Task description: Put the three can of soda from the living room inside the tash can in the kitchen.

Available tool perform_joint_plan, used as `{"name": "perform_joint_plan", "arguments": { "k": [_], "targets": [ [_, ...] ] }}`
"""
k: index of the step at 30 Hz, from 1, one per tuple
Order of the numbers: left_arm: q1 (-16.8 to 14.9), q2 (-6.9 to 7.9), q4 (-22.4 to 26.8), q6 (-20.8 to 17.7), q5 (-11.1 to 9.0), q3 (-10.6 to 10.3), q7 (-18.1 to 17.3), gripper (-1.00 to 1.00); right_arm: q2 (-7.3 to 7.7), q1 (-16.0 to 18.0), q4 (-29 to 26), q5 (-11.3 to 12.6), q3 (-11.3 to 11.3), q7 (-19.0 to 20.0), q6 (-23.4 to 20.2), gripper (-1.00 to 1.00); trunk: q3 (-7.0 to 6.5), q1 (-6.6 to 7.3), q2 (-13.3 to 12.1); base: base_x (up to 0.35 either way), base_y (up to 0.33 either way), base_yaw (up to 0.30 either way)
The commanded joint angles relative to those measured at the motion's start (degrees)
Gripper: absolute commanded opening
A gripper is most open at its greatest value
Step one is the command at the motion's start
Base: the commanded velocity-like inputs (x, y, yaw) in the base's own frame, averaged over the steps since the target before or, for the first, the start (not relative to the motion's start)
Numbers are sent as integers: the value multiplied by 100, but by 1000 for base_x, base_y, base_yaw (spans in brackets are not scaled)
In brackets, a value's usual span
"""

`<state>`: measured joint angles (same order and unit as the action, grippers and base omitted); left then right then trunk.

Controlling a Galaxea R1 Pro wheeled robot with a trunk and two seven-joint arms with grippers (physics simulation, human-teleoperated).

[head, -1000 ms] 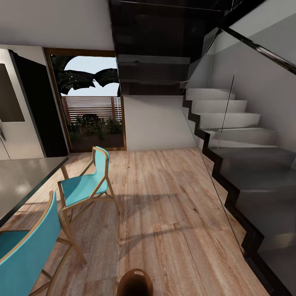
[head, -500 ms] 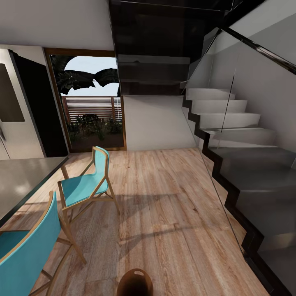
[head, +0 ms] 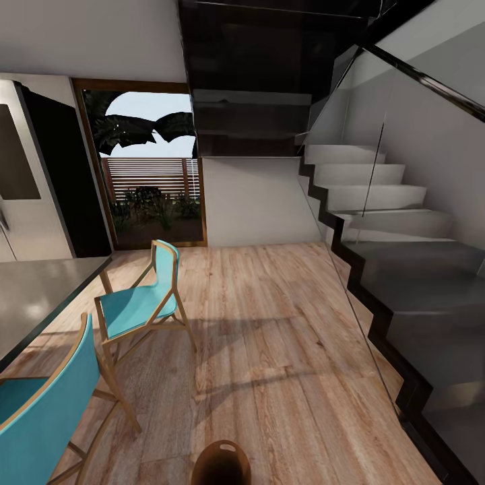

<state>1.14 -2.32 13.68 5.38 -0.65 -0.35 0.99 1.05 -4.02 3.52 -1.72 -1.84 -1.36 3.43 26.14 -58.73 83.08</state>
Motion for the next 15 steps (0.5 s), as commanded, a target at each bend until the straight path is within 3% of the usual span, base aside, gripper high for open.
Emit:
{"name": "perform_joint_plan", "arguments": {
  "k": [1,15],
  "targets": [
    [0,0,0,0,0,0,0,100,0,0,0,0,0,0,0,100,0,0,0,0,0,0],
    [0,0,0,0,0,0,0,100,0,0,0,0,0,0,0,100,0,0,0,0,0,0]
  ]
}}
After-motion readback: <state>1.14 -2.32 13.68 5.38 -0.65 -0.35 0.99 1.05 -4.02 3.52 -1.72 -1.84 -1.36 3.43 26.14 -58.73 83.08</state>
